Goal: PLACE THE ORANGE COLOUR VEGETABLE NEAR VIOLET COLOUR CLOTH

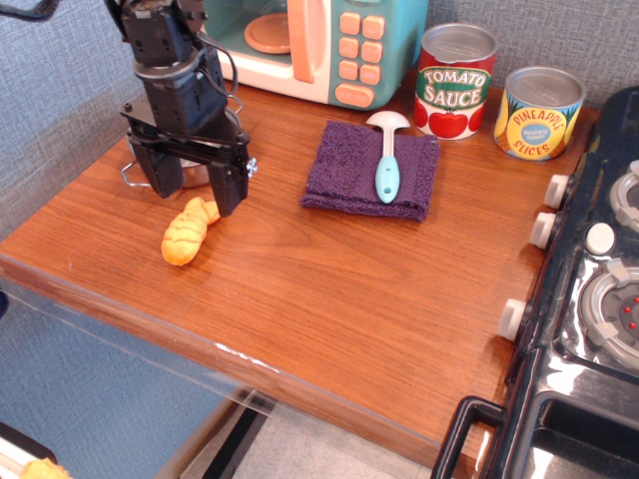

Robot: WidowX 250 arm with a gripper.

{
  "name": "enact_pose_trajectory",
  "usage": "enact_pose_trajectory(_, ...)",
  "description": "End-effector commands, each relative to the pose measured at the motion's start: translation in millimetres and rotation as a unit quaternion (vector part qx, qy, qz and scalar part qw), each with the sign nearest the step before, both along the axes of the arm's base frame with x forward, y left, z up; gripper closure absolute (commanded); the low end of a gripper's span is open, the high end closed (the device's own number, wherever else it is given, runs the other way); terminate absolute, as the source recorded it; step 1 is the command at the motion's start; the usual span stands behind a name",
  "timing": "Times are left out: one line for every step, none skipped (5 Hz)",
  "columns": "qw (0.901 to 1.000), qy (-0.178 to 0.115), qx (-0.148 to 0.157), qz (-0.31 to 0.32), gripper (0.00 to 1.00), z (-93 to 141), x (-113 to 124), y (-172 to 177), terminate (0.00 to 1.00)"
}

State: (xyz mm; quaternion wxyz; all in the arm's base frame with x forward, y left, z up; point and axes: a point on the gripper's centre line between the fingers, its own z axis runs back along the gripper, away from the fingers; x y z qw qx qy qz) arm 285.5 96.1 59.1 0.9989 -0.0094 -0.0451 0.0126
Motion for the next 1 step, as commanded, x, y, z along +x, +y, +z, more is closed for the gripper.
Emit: enact_pose_trajectory(0.9996, 0.003, -0.007, 0.027, 0.00, 19.8, -3.3, 6.4, 1.00)
